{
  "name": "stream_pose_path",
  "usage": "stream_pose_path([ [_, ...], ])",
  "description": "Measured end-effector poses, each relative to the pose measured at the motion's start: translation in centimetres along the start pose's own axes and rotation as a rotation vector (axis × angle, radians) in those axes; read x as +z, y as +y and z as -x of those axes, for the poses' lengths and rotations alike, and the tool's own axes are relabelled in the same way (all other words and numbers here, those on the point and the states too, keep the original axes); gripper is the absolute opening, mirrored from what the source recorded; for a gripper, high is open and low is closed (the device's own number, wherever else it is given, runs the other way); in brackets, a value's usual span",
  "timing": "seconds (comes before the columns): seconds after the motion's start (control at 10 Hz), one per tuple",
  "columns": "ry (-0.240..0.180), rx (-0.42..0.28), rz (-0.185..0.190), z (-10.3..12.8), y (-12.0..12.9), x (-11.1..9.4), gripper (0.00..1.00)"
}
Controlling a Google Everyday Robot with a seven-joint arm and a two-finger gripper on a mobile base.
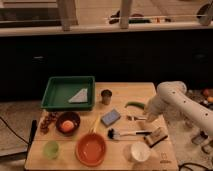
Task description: Place fork in red bowl
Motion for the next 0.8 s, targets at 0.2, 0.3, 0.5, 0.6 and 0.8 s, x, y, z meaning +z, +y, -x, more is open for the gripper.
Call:
stream_pose_path([
  [0.2,-0.001,-0.010,0.005,0.3,-0.1,0.4,0.80],
  [0.3,-0.001,-0.015,0.009,0.4,-0.1,0.6,0.80],
  [0.5,-0.003,-0.028,0.017,0.9,-0.3,1.2,0.80],
  [0.6,-0.003,-0.033,0.021,1.0,-0.3,1.4,0.80],
  [0.8,-0.005,-0.042,0.029,1.2,-0.4,1.9,0.80],
])
